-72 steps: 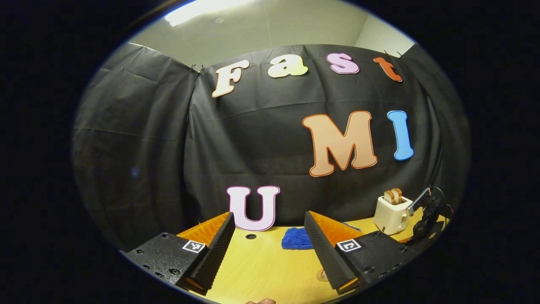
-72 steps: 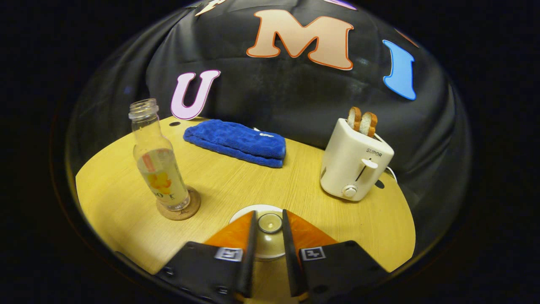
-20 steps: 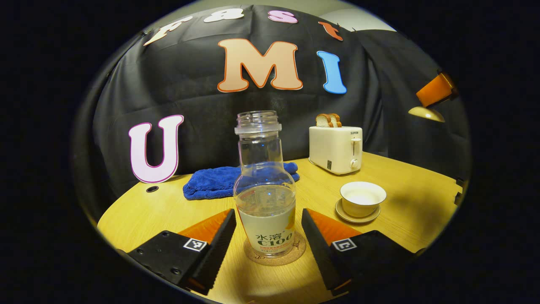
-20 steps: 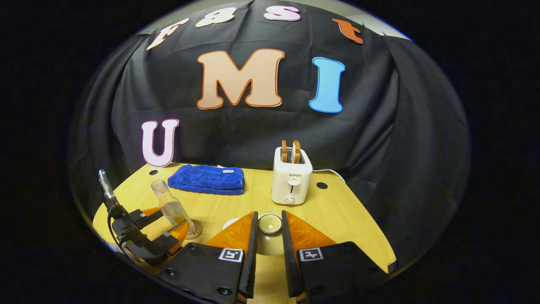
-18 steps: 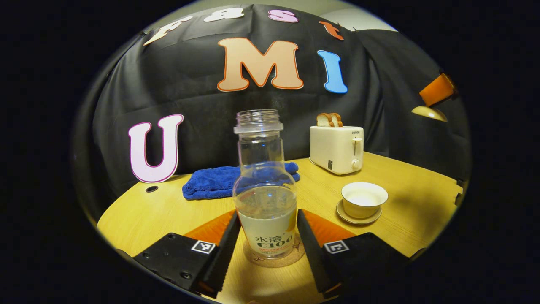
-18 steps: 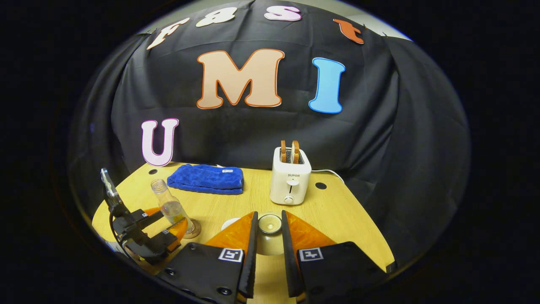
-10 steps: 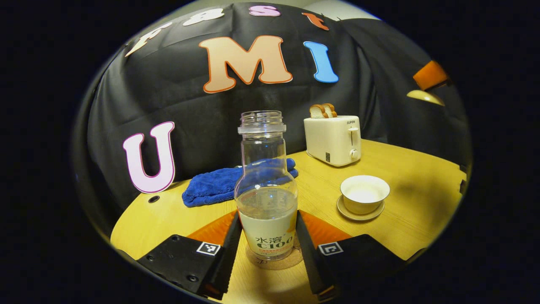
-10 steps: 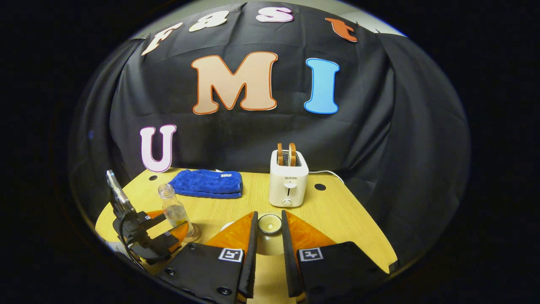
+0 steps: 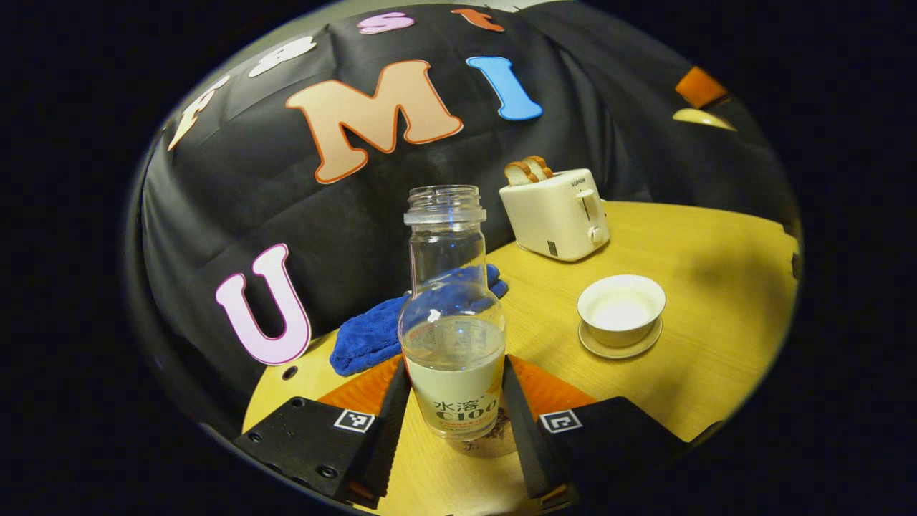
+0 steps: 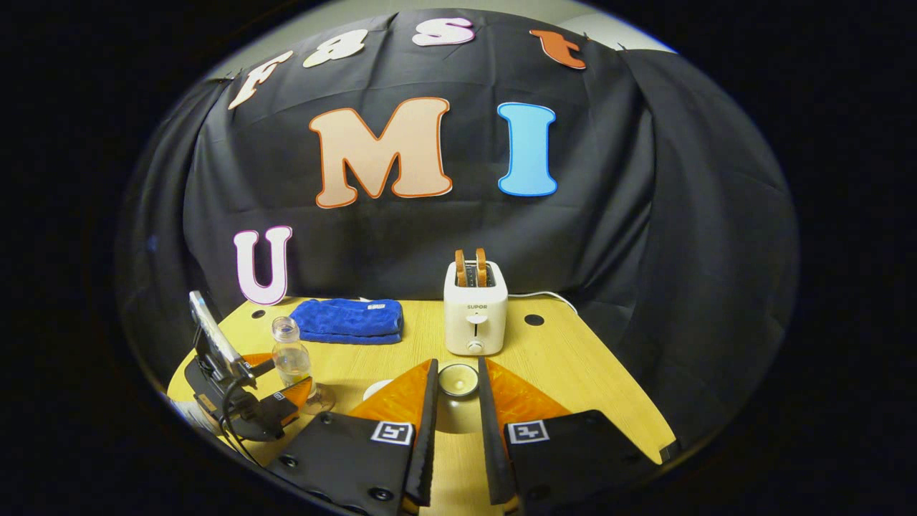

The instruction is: Open the teacup lid with one hand, grasp the water bottle and pour water into the teacup with the other hand; after pouring, place the water bottle on the coaster and then close the teacup lid.

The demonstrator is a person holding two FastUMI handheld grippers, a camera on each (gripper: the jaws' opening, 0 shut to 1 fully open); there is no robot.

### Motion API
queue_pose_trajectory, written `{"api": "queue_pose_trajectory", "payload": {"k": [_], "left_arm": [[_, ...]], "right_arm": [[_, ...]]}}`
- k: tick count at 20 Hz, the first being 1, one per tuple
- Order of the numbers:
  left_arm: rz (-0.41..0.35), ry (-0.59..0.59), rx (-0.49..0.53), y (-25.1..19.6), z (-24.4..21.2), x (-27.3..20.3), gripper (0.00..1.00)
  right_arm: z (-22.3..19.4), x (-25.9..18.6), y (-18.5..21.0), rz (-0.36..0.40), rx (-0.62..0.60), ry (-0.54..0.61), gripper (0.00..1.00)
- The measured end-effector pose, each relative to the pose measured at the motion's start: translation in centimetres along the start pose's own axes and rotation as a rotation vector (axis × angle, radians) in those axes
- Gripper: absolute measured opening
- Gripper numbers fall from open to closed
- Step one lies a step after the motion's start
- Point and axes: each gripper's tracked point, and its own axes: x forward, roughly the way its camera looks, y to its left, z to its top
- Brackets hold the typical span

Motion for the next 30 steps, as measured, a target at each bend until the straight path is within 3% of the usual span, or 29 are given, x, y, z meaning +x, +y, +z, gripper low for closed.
{"api": "queue_pose_trajectory", "payload": {"k": [5, 11, 18, 30], "left_arm": [[-0.015, 0.070, 0.224, -0.4, -0.9, -0.4, 0.68], [-0.067, 0.118, 0.365, -1.9, -1.2, -0.1, 0.68], [-0.037, 0.174, 0.590, -1.0, -0.5, 1.0, 0.68], [-0.065, 0.296, 0.927, -2.0, -1.1, 1.4, 0.68]], "right_arm": [[-1.5, -0.4, -0.8, 0.029, 0.041, 0.015, 0.33], [-2.6, -1.0, -1.2, 0.069, 0.023, 0.023, 0.34], [-4.2, -1.2, -2.4, 0.086, 0.022, 0.048, 0.32], [-6.5, -1.1, -4.3, 0.109, 0.087, 0.067, 0.31]]}}
